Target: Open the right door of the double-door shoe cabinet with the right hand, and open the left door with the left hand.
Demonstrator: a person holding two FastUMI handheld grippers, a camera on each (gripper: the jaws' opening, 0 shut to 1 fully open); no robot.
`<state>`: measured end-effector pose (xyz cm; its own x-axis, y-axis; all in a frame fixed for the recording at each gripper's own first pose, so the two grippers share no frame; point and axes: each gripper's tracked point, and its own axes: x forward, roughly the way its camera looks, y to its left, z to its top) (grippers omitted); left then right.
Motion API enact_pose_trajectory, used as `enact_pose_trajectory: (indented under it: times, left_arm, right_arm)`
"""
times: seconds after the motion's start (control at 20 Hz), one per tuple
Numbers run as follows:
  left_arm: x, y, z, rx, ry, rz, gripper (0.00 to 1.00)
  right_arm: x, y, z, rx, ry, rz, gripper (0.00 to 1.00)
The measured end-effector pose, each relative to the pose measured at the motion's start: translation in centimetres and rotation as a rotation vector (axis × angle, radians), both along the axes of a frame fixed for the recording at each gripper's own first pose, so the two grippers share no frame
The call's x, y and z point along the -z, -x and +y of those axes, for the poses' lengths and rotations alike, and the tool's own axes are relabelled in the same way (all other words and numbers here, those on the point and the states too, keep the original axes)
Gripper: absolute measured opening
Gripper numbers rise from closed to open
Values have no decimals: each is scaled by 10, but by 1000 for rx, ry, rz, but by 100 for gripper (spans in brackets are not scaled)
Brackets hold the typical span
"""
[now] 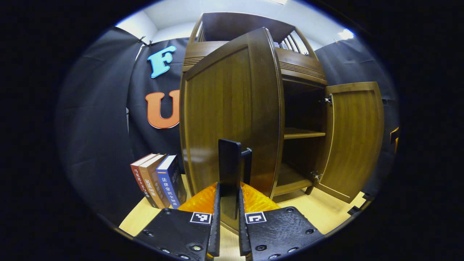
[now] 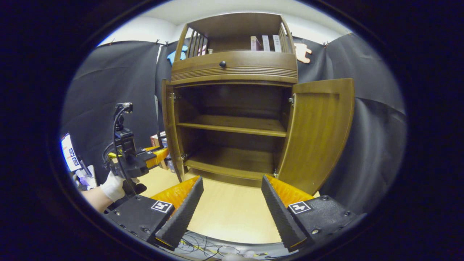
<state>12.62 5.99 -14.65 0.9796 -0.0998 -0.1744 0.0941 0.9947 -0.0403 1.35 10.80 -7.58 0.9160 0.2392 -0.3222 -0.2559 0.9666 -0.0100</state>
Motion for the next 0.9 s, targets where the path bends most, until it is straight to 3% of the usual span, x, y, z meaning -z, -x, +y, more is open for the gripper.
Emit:
enact_pose_trajectory:
  times: [0.05, 0.1, 0.15, 0.25, 0.4, 0.45, 0.5, 0.65, 0.9]
  left_arm:
    - [0, 2, 4, -7, 1, 1, 28]
    - [0, 4, 8, -13, 0, 1, 28]
    - [0, 5, 13, -25, -4, -3, 19]
    - [1, 10, 22, -44, -5, 0, 12]
    - [2, 16, 36, -71, -11, 2, 12]
    - [4, 17, 44, -91, -15, 4, 19]
    - [4, 22, 55, -121, -15, 2, 6]
    - [5, 27, 84, -193, -26, -4, 2]
    - [6, 31, 109, -169, 40, -11, 0]
  right_arm:
    - [2, 2, 2, -5, -3, 2, 100]
    - [1, 3, 5, -10, -8, 3, 100]
    - [1, 5, 6, -14, -10, 1, 100]
    - [1, 5, 7, -17, -11, -2, 100]
    - [2, 6, 12, -27, -12, 2, 100]
    - [4, 8, 14, -31, -9, 4, 100]
    - [5, 10, 16, -35, -9, 6, 100]
    - [8, 13, 21, -48, -10, 11, 100]
    - [6, 11, 28, -59, -9, 9, 100]
